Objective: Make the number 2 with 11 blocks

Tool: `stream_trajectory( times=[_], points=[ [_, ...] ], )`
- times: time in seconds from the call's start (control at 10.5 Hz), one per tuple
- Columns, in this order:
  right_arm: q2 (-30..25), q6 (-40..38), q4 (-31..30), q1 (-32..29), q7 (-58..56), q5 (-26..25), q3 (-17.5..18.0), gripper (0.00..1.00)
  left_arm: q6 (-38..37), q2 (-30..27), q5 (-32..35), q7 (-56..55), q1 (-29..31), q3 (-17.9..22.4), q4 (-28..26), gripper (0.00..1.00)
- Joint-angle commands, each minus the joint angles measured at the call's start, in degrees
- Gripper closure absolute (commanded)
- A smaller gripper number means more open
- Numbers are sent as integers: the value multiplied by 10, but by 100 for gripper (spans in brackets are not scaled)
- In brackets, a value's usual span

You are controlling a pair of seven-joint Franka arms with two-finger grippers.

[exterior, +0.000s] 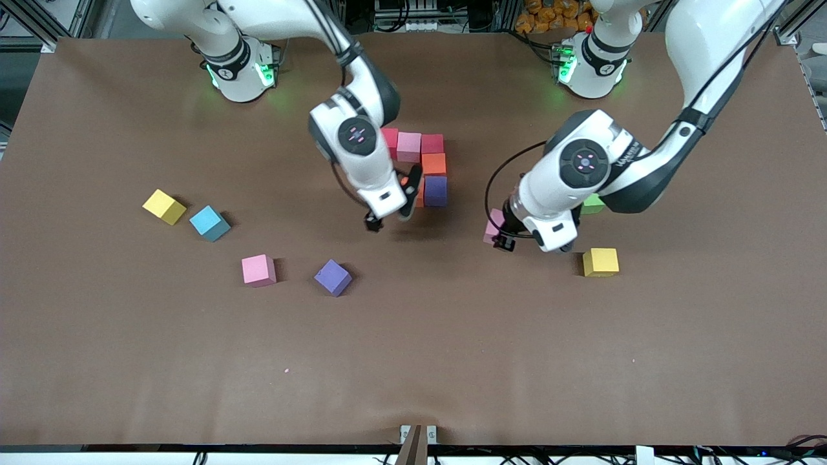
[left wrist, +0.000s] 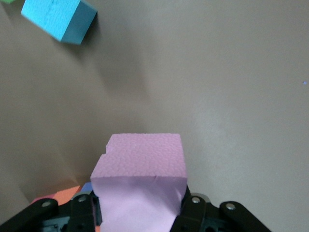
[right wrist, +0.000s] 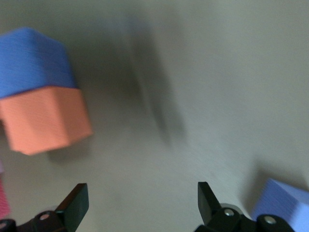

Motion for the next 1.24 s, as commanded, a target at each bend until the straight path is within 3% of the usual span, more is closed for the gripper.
stream_trajectory(
  times=[0.0,0.57,0.86,1.15],
  points=[
    [6,-8,28,-57,8,-1,9,0,-2,8,-10,-62,-39,0,7,68],
    [90,-2,123,-122,134,-3,8,0,38,44,-11,-239,-169,16,92,69],
    [111,11,128,-130,140,-5,8,0,63,52,-13,-294,-256,73,93,71],
    [129,26,128,-131,141,-2,8,0,85,73,-60,-340,-278,84,104,72]
  ],
)
